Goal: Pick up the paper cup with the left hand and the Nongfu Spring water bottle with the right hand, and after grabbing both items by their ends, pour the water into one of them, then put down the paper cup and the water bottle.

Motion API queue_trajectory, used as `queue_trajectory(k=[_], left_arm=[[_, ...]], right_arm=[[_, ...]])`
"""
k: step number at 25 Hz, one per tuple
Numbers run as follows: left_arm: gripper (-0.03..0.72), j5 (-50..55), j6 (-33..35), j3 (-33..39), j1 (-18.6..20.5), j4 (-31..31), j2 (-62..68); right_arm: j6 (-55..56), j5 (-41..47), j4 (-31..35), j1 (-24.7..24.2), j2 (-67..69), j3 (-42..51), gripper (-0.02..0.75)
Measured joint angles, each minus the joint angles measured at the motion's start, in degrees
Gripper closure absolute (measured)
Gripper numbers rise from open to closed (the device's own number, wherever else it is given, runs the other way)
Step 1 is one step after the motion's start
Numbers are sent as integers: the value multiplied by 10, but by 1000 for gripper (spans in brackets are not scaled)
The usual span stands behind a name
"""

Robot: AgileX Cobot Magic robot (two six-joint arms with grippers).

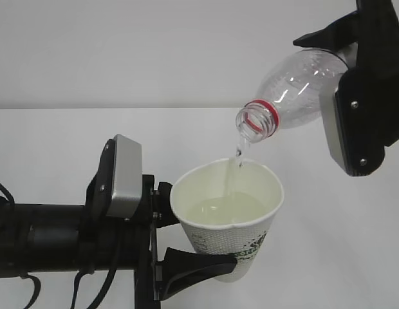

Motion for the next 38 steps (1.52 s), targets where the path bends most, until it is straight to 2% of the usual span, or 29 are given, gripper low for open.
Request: queue_trajectory(k=[28, 38], left_arm=[[202, -3, 2, 0, 0, 6, 0], [202, -3, 2, 0, 0, 6, 1]], right_arm=[[-25, 25, 2, 0, 0, 0, 260], [40, -10, 2, 0, 0, -1, 260]])
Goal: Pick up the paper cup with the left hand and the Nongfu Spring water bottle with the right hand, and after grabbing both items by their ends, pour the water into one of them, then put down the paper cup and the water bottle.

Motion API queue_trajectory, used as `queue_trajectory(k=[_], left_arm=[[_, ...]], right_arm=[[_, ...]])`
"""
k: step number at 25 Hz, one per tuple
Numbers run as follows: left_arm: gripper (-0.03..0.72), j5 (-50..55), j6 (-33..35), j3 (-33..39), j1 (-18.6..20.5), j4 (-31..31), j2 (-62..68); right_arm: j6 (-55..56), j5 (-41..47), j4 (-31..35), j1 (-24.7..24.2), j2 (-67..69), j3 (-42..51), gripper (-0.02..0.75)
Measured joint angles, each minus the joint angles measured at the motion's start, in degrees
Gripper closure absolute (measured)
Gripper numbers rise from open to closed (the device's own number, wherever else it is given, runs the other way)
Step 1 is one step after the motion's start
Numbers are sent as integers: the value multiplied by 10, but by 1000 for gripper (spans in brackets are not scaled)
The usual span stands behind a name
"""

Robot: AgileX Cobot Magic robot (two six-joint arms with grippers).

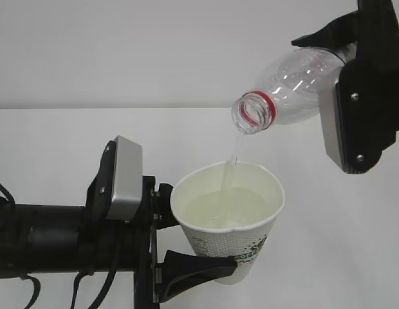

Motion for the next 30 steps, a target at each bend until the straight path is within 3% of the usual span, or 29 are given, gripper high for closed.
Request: queue_trajectory(k=[30], left_arm=[[203, 0, 0, 0, 0, 0, 1]], right_arm=[[219, -40, 0, 0, 0, 0, 260]])
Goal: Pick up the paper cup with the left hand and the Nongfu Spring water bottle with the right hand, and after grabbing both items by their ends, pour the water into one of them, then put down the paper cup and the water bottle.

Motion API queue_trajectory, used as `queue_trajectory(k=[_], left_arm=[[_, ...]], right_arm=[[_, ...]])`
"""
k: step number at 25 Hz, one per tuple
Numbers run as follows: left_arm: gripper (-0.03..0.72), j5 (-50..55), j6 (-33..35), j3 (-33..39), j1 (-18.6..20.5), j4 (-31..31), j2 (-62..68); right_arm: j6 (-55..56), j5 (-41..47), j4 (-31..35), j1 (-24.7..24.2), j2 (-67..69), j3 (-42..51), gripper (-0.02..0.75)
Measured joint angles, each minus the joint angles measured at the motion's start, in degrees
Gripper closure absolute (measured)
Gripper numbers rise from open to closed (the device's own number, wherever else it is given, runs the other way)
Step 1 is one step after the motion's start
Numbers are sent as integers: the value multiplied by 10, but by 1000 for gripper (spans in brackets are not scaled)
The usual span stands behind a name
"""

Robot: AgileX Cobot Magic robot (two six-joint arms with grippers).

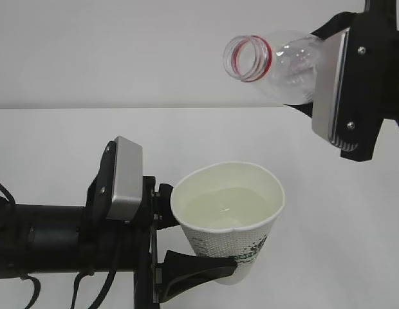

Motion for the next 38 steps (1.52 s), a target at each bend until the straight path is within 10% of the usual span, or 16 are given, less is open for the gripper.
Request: queue_trajectory(k=[38], left_arm=[[203, 0, 0, 0, 0, 0, 0]], right_arm=[[178, -40, -3, 0, 0, 0, 260]])
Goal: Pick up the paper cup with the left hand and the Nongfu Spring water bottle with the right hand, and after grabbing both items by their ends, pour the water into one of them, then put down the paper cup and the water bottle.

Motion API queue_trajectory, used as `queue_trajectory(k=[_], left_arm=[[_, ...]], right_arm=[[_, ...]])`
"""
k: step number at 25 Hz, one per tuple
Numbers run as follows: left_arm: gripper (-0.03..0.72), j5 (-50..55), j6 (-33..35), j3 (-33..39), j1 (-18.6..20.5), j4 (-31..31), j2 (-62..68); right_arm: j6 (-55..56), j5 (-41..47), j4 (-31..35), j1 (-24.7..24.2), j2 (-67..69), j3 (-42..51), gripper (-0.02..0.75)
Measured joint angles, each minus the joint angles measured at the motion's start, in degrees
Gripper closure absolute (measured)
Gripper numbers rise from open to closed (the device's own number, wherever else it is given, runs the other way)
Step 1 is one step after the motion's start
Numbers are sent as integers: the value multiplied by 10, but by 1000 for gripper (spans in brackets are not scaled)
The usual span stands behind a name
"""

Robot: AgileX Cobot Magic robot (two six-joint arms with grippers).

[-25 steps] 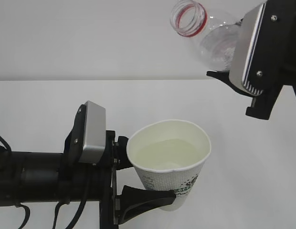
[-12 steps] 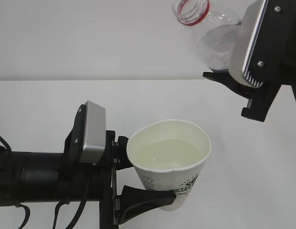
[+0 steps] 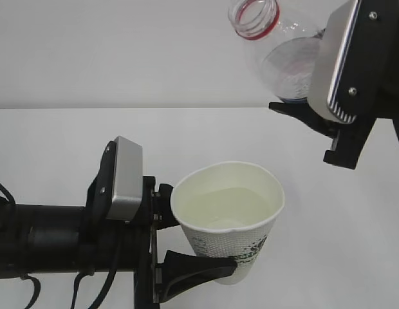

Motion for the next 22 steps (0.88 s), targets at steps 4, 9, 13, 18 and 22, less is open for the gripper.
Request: queue_trajectory(k=[4, 9, 13, 18, 22], left_arm=[[203, 0, 0, 0, 0, 0, 0], [203, 0, 0, 0, 0, 0, 0], [203, 0, 0, 0, 0, 0, 0], [203, 0, 0, 0, 0, 0, 0], [203, 0, 0, 0, 0, 0, 0]], right_arm=[[0, -6, -1, 0, 0, 0, 272], [0, -7, -1, 0, 0, 0, 286], [-1, -7, -1, 0, 0, 0, 286], [-1, -7, -1, 0, 0, 0, 286], [-1, -7, -1, 0, 0, 0, 287]])
